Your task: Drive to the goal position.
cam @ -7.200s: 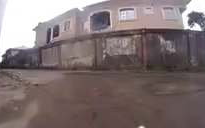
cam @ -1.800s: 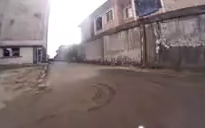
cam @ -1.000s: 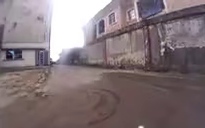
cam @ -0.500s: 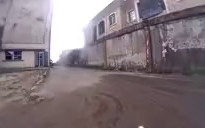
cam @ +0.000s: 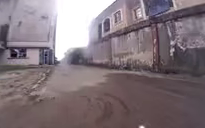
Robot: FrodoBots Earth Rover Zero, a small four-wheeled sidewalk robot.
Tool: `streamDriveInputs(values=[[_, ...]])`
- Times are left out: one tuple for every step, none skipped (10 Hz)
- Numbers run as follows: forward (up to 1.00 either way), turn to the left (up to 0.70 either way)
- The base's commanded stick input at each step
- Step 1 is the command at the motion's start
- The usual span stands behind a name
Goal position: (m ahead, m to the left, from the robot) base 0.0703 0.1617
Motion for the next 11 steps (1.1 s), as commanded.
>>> streamDriveInputs(values=[[0.3,0.0],[0.3,0.0],[0.3,0.0],[0.3,0.0],[0.3,0.0],[0.3,0.0],[0.3,0.0],[0.3,0.0],[0.3,0.0],[0.3,0.0],[0.3,0.0]])
